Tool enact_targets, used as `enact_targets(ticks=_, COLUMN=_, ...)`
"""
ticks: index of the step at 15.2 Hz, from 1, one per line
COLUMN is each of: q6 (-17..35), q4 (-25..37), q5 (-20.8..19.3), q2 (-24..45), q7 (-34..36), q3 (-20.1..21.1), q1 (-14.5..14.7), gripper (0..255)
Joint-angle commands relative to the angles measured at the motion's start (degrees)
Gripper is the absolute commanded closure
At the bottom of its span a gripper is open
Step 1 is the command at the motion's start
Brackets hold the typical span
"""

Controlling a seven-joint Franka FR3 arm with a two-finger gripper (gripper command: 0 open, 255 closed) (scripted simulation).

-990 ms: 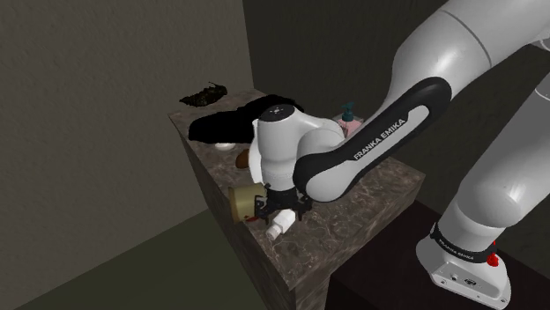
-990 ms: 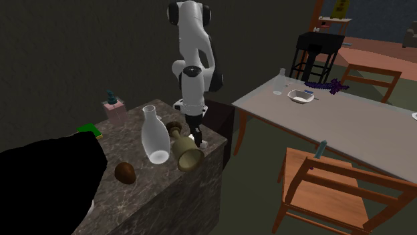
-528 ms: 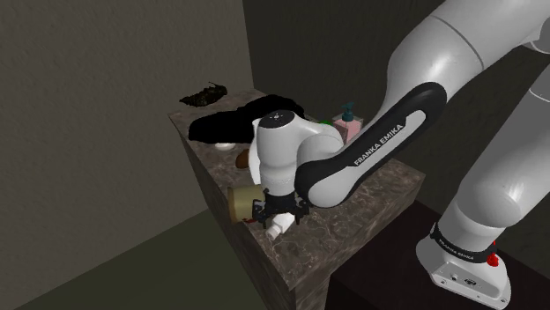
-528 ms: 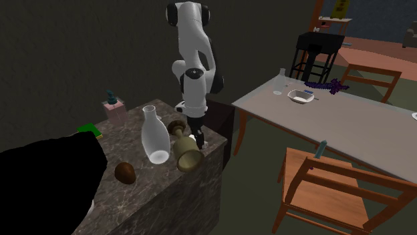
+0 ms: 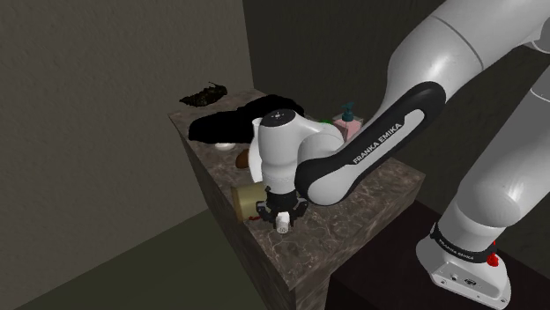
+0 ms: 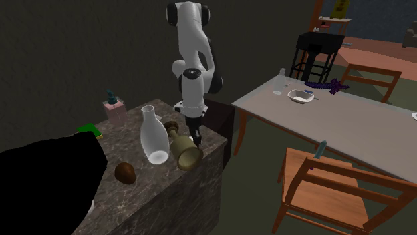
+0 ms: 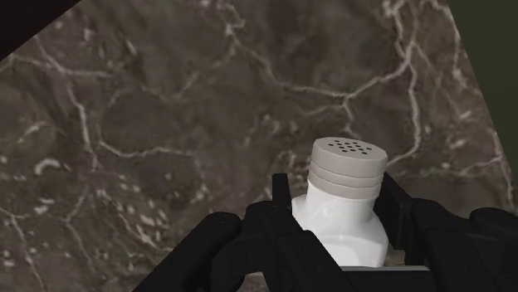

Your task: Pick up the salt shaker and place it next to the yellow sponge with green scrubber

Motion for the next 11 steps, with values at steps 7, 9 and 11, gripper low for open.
enact_targets(ticks=7, q6=-2.6, q4=0.6, q5=1.9, q2=-2.0, q7=-1.4, q3=-0.4, q1=0.1, gripper=255)
enact_targets(ticks=9, q6=-4.4, q4=1.2, q5=3.3, q2=-3.5, q7=-2.5, q3=-0.8, q1=0.4, gripper=255)
enact_targets(ticks=11, q6=-6.1, q4=1.9, q5=4.4, q2=-4.9, q7=-3.3, q3=-1.2, q1=0.6, gripper=255)
